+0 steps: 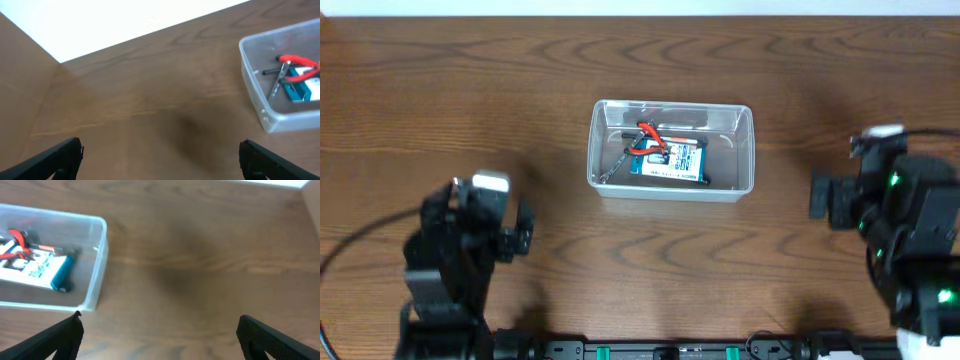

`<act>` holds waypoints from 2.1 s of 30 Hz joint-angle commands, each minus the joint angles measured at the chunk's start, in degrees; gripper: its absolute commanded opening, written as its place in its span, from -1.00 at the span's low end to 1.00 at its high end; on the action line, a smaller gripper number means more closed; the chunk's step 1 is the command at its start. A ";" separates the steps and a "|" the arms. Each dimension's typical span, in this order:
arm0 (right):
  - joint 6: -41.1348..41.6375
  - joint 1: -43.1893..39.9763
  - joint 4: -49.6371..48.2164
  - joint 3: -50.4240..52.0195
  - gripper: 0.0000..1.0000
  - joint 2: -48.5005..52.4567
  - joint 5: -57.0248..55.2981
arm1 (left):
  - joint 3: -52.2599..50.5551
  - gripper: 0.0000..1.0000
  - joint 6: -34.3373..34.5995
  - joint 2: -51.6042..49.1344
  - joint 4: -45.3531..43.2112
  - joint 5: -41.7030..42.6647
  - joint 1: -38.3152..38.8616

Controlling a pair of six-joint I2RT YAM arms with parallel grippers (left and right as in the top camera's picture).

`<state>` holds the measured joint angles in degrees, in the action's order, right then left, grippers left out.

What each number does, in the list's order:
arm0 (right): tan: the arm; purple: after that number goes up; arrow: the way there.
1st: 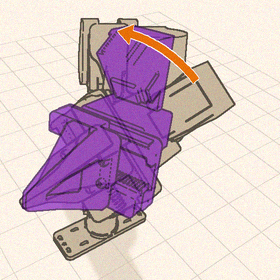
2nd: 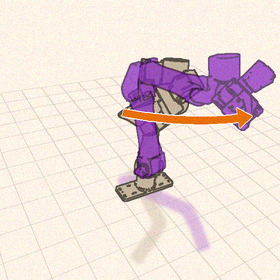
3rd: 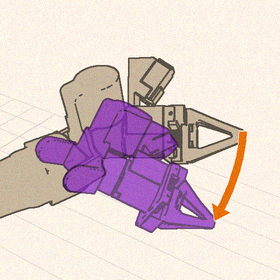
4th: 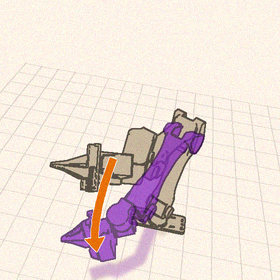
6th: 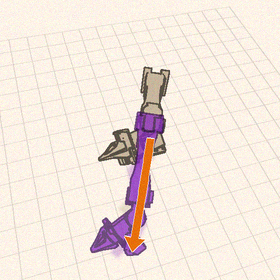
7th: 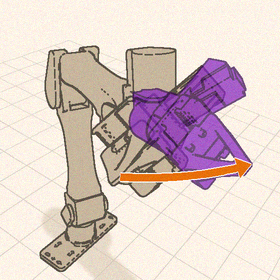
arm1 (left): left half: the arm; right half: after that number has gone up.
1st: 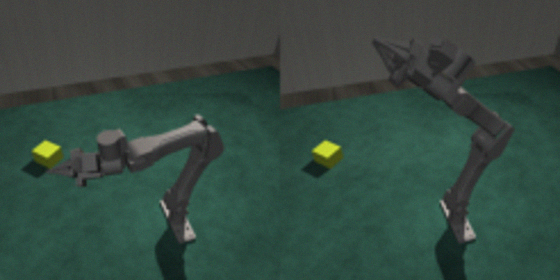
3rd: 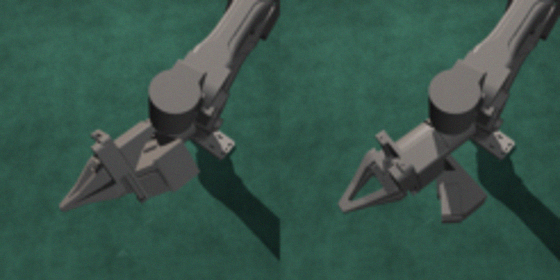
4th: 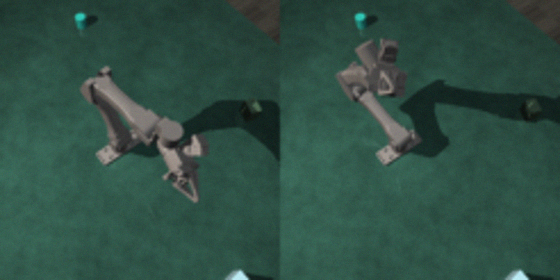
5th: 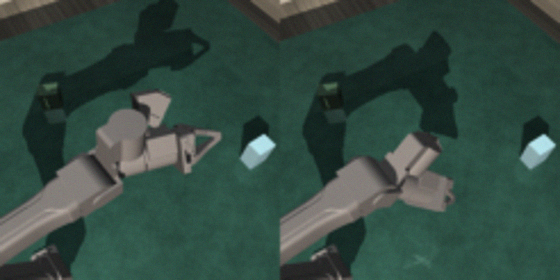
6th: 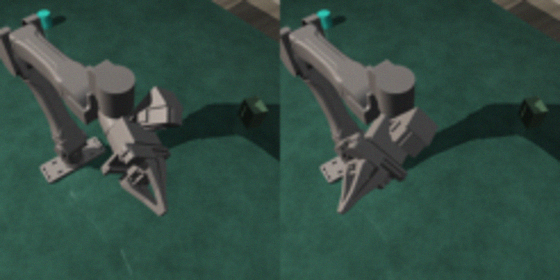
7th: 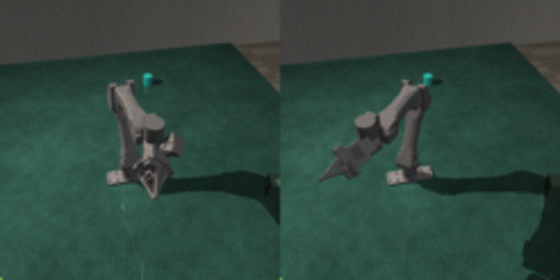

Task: Pack container

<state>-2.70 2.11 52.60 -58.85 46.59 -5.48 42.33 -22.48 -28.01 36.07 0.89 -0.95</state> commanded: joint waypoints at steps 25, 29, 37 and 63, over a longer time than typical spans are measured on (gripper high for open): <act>4.81 -0.20 13.14 12.66 0.99 -15.82 -9.29 | -9.35 0.96 0.52 12.04 1.16 -0.09 0.17; 4.81 -0.20 13.14 12.66 0.98 -15.82 -9.29 | -9.38 0.96 0.52 12.04 1.16 -0.09 0.17; 4.81 0.11 13.09 12.66 0.99 -20.94 -9.35 | -9.35 0.96 0.52 12.04 1.16 -0.09 0.17; 5.14 4.81 -49.11 51.08 0.98 -46.27 2.54 | -9.38 0.96 0.52 12.04 1.16 -0.09 0.17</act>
<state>5.28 5.41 6.46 -11.20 0.69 -3.55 33.04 -22.46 -16.34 37.26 0.89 -0.95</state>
